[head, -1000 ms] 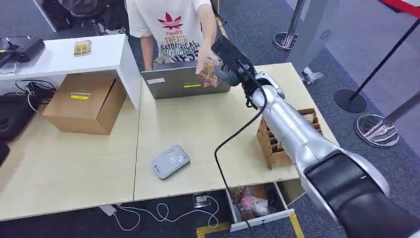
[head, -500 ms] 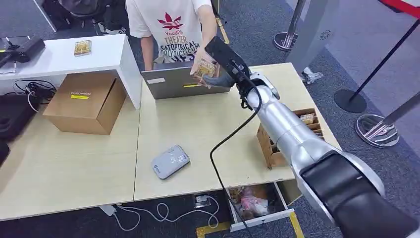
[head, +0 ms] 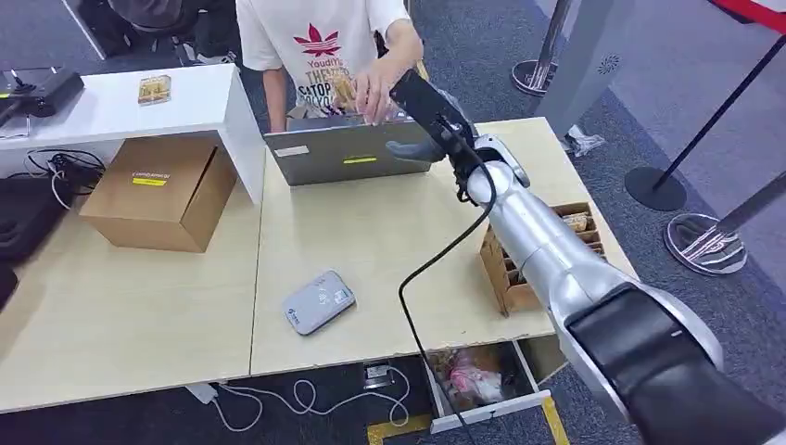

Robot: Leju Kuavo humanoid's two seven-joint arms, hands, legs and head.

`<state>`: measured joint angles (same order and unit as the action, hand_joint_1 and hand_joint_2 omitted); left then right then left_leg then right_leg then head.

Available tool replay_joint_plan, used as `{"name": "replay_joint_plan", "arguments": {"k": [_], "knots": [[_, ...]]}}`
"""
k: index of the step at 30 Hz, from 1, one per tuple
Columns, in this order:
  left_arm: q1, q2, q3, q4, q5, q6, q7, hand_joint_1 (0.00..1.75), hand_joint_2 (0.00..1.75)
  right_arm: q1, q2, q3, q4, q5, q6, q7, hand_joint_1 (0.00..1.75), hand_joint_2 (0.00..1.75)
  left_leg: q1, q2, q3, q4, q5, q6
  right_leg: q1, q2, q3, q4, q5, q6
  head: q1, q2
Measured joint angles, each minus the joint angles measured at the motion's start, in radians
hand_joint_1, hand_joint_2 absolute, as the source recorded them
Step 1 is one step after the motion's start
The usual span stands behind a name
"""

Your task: Pass the card to the sensor for recognition and then transmit it.

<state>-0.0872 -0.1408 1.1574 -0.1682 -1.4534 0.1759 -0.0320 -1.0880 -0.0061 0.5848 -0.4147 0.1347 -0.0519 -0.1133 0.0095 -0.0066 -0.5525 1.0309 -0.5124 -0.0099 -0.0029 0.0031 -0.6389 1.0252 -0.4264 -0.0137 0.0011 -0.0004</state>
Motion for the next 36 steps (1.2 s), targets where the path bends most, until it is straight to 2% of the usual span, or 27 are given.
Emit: {"name": "replay_joint_plan", "arguments": {"k": [5,9,16,25,29,36], "knots": [[0.000,0.000,0.005,0.000,0.019,0.004,0.002,0.00,0.00,0.022,-0.010,0.011,-0.039,0.123,-0.083,-0.047,0.00,1.75,0.000,0.000,0.000,0.000,0.000,0.000,0.000,0.000,0.000,0.000,0.000,0.000,0.000,0.000],[0.003,-0.005,0.019,0.000,0.036,0.013,0.007,0.00,0.00,0.059,-0.034,0.037,-0.106,0.267,-0.144,-0.058,0.00,1.75,0.000,0.000,0.000,0.000,0.000,0.000,0.000,0.000,0.000,0.000,0.000,0.000,0.000,0.000],[0.011,-0.010,0.025,0.000,0.039,0.012,-0.002,0.00,0.00,0.163,-0.133,0.048,-0.263,0.529,-0.215,-0.024,0.00,1.75,-0.001,-0.001,0.000,0.000,0.000,0.001,0.000,-0.001,0.000,-0.001,0.000,0.000,0.000,0.000],[0.014,-0.008,0.025,0.000,0.031,0.002,-0.020,0.00,0.00,0.308,-0.305,0.000,-0.458,0.645,-0.211,0.013,0.00,1.75,-0.001,-0.002,-0.001,0.000,-0.001,0.001,0.000,-0.001,0.000,-0.002,0.000,0.000,0.000,0.000],[0.014,-0.008,0.025,0.000,0.031,0.002,-0.020,0.00,0.00,0.337,-0.341,-0.016,-0.500,0.654,-0.206,0.018,0.00,1.75,-0.001,-0.001,-0.001,0.000,-0.001,0.001,0.000,-0.001,0.000,-0.001,0.000,0.000,0.000,0.000],[0.014,-0.008,0.027,0.000,0.043,0.003,-0.017,0.00,0.00,0.342,-0.370,-0.019,-0.544,0.712,-0.122,0.053,0.00,1.75,-0.001,-0.001,-0.001,0.000,-0.001,0.001,0.000,-0.001,0.000,-0.001,0.000,0.000,0.000,0.000]]}}
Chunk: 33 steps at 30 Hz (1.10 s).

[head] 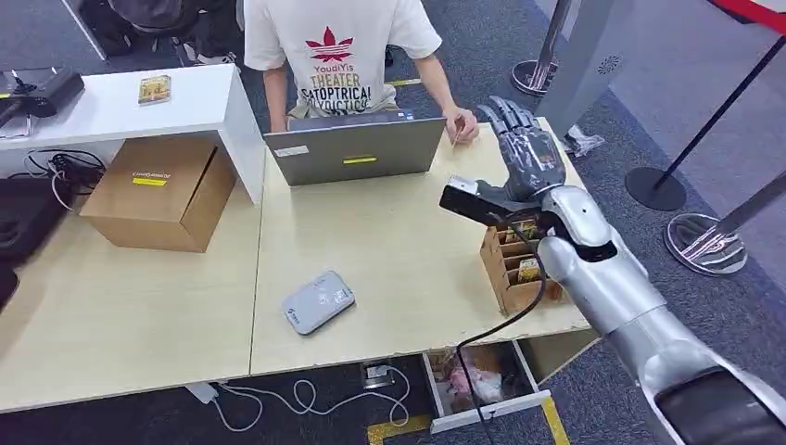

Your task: Pass the card to the sensor for recognition and then transmit it.

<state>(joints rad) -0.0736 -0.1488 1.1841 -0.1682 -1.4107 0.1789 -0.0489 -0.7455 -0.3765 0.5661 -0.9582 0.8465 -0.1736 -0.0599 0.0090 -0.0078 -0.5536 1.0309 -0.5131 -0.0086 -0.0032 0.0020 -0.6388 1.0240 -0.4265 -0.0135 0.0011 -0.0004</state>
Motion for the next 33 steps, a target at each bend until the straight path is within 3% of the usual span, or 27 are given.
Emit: {"name": "replay_joint_plan", "arguments": {"k": [4,10,18,33], "knots": [[0.000,0.000,0.002,0.000,0.003,0.000,-0.001,0.00,0.00,0.000,-0.009,0.000,-0.013,0.011,0.029,0.005,0.00,1.75,0.000,0.000,0.000,0.000,0.000,0.000,0.000,0.000,0.000,0.000,0.000,0.000,0.000,0.000],[0.001,0.000,0.012,0.000,0.011,0.000,-0.006,0.00,0.00,-0.001,-0.047,-0.002,-0.046,0.018,0.166,0.017,0.00,1.75,0.000,0.000,0.000,0.000,0.000,0.000,0.000,0.000,0.000,0.000,0.000,0.000,0.000,0.000],[0.002,0.002,0.016,0.000,0.014,-0.002,-0.008,0.00,0.00,0.000,-0.088,-0.003,-0.072,0.016,0.297,0.050,0.00,1.75,0.000,-0.001,0.000,0.000,0.000,0.000,0.000,-0.001,0.000,0.000,0.000,0.000,0.000,0.000],[0.001,0.002,0.016,0.000,-0.013,-0.015,-0.016,0.00,0.00,0.085,-0.203,-0.037,-0.154,-0.013,0.391,0.078,0.00,1.75,0.000,-0.001,-0.001,0.000,-0.001,0.002,0.000,-0.001,0.000,0.000,-0.001,0.001,0.000,0.000]]}}
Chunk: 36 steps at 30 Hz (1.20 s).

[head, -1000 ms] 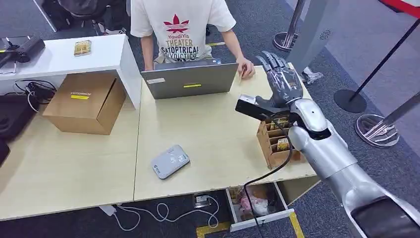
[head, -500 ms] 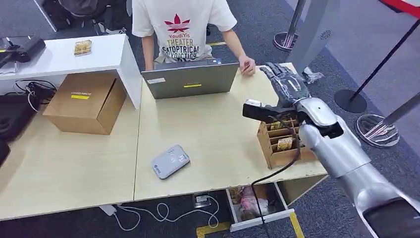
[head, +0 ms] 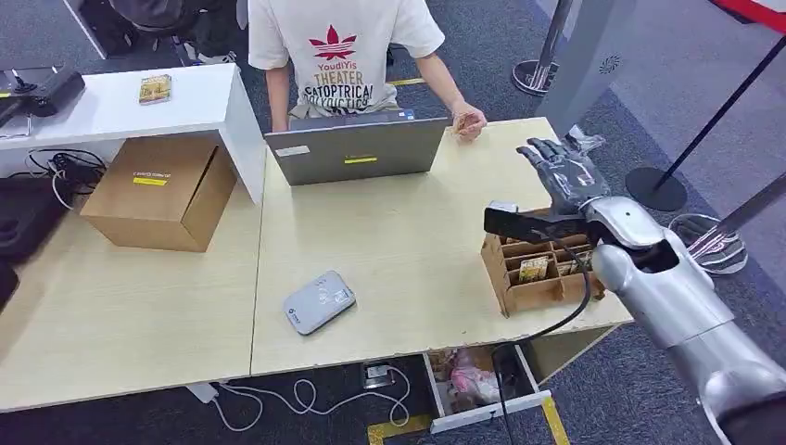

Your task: Pass the card to the sensor for recognition and then transmit it.

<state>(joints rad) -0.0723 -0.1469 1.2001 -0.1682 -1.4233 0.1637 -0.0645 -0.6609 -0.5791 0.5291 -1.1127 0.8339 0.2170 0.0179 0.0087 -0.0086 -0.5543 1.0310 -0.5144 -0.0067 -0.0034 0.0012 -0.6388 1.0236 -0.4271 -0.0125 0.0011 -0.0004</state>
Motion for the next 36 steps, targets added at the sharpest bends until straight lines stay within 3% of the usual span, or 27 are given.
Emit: {"name": "replay_joint_plan", "arguments": {"k": [5,8,12,30,36], "knots": [[0.000,0.000,0.000,0.000,-0.001,0.000,0.000,0.00,0.00,0.002,-0.001,-0.001,-0.001,0.000,0.001,0.000,0.00,1.75,0.000,0.000,0.000,0.000,0.000,0.000,0.000,0.000,0.000,0.000,0.000,0.000,0.000,0.000],[-0.001,0.001,-0.003,0.000,-0.018,-0.006,-0.008,0.00,0.00,0.087,-0.044,-0.052,-0.057,-0.007,0.008,0.005,0.03,1.75,0.000,0.000,0.000,0.000,0.000,0.001,0.000,0.000,0.000,0.000,0.000,0.000,0.000,0.000],[-0.003,0.001,-0.006,0.000,-0.025,-0.007,-0.009,0.00,0.00,0.138,-0.055,-0.083,-0.090,-0.005,0.007,0.014,0.03,1.75,0.000,0.000,0.000,0.000,-0.001,0.001,0.000,0.000,0.000,0.000,0.000,0.000,0.000,0.000],[-0.005,0.001,-0.022,0.000,-0.031,-0.008,-0.008,0.00,0.00,0.201,-0.050,-0.119,-0.126,0.018,0.021,-0.001,0.09,1.75,0.000,0.000,0.000,0.000,-0.001,0.001,0.000,0.000,0.000,0.000,0.000,0.000,0.000,0.000],[-0.006,0.001,-0.030,0.000,-0.034,-0.012,-0.008,0.00,0.00,0.214,-0.048,-0.120,-0.129,-0.039,0.076,-0.048,0.09,1.75,0.000,0.000,0.000,0.000,-0.001,0.001,0.000,0.000,0.000,0.000,0.000,0.001,0.000,0.000]]}}
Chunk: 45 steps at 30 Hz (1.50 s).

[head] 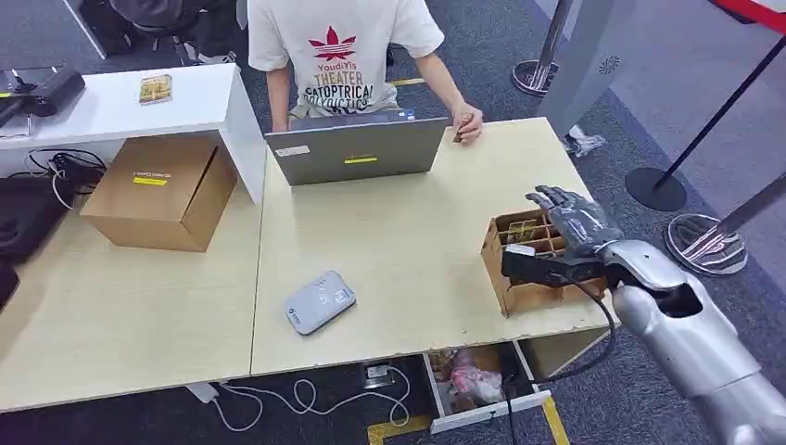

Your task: Pass the card to the sensor for recognition and then transmit it.

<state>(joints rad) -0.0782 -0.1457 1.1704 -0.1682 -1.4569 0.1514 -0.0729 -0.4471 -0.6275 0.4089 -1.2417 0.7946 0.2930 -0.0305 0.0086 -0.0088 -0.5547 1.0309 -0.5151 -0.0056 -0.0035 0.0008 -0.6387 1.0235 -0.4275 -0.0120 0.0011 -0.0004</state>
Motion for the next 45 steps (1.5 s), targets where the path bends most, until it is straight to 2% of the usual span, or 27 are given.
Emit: {"name": "replay_joint_plan", "arguments": {"k": [9,19,20,21,23,28,29,31,32,34,35,45], "knots": [[0.000,0.000,-0.003,0.000,0.000,-0.003,0.001,0.00,0.00,0.002,0.009,0.000,0.001,-0.019,0.020,-0.019,0.17,1.75,0.000,0.000,0.000,0.000,0.000,0.000,0.000,0.000,0.000,0.000,0.000,0.000,0.000,0.000],[-0.001,0.000,-0.005,0.000,-0.003,-0.003,0.005,0.00,0.00,0.013,0.011,-0.001,0.001,-0.040,0.036,-0.034,0.17,1.75,0.000,0.000,0.000,0.000,0.000,0.000,0.000,0.000,0.000,0.000,0.000,0.000,0.000,0.000],[-0.001,0.000,-0.005,0.000,-0.003,-0.003,0.005,0.00,0.00,0.013,0.010,-0.001,0.001,-0.040,0.036,-0.034,0.19,1.75,0.000,0.000,0.000,0.000,0.000,0.000,0.000,0.000,0.000,0.000,0.000,0.000,0.000,0.000],[-0.001,0.000,-0.005,0.000,-0.003,-0.003,0.005,0.00,0.00,0.013,0.010,-0.001,0.001,-0.041,0.036,-0.034,0.35,1.75,0.000,0.000,0.000,0.000,0.000,0.000,0.000,0.000,0.000,0.000,0.000,0.000,0.000,0.000],[-0.001,0.000,-0.005,0.000,-0.003,-0.003,0.005,0.00,0.00,0.013,0.010,-0.001,0.001,-0.043,0.037,-0.035,0.47,1.75,0.000,0.000,0.000,0.000,0.000,0.000,0.000,0.000,0.000,0.000,0.000,0.000,0.000,0.000],[-0.001,0.000,-0.005,0.000,0.003,-0.002,0.006,0.00,0.00,0.007,0.011,-0.001,0.010,-0.048,0.061,-0.046,0.52,1.75,0.000,0.000,0.000,0.000,0.000,0.000,0.000,0.000,0.000,0.000,0.000,0.000,0.000,0.000],[-0.001,0.000,-0.005,0.000,0.005,-0.002,0.006,0.00,0.00,0.005,0.011,0.000,0.014,-0.048,0.063,-0.048,0.70,1.75,0.000,0.000,0.000,0.000,0.000,0.000,0.000,0.000,0.000,0.000,0.000,0.000,0.000,0.000],[-0.001,0.000,-0.005,0.000,0.008,0.000,0.006,0.00,0.00,-0.001,0.011,0.002,0.020,-0.048,0.064,-0.051,0.77,1.75,0.000,0.000,0.000,0.000,0.000,0.000,0.000,0.000,0.000,0.000,0.000,0.000,0.000,0.000],[-0.001,0.000,-0.005,0.000,0.009,0.001,0.006,0.00,0.00,-0.002,0.011,0.002,0.024,-0.048,0.064,-0.052,0.70,1.75,0.000,0.000,0.000,0.000,0.000,0.000,0.000,0.000,0.000,0.000,0.000,0.000,0.000,0.000],[-0.001,0.000,-0.005,0.000,0.010,0.001,0.006,0.00,0.00,-0.004,0.011,0.003,0.028,-0.048,0.064,-0.052,0.77,1.75,0.000,0.000,0.000,0.000,0.000,0.000,0.000,0.000,0.000,0.000,0.000,0.000,0.000,0.000],[-0.001,0.000,-0.005,0.000,0.011,0.001,0.006,0.00,0.00,-0.004,0.011,0.003,0.031,-0.048,0.063,-0.052,0.87,1.75,0.000,0.000,0.000,0.000,0.000,0.000,0.000,0.000,0.000,0.000,0.000,0.000,0.000,0.000],[-0.001,0.000,-0.005,0.000,0.009,0.002,0.006,0.00,0.00,0.007,0.008,0.004,0.042,-0.064,0.061,-0.049,0.82,1.75,0.000,0.000,0.000,0.000,0.000,0.000,0.000,0.000,0.000,0.000,0.000,0.000,0.000,0.000]]}}
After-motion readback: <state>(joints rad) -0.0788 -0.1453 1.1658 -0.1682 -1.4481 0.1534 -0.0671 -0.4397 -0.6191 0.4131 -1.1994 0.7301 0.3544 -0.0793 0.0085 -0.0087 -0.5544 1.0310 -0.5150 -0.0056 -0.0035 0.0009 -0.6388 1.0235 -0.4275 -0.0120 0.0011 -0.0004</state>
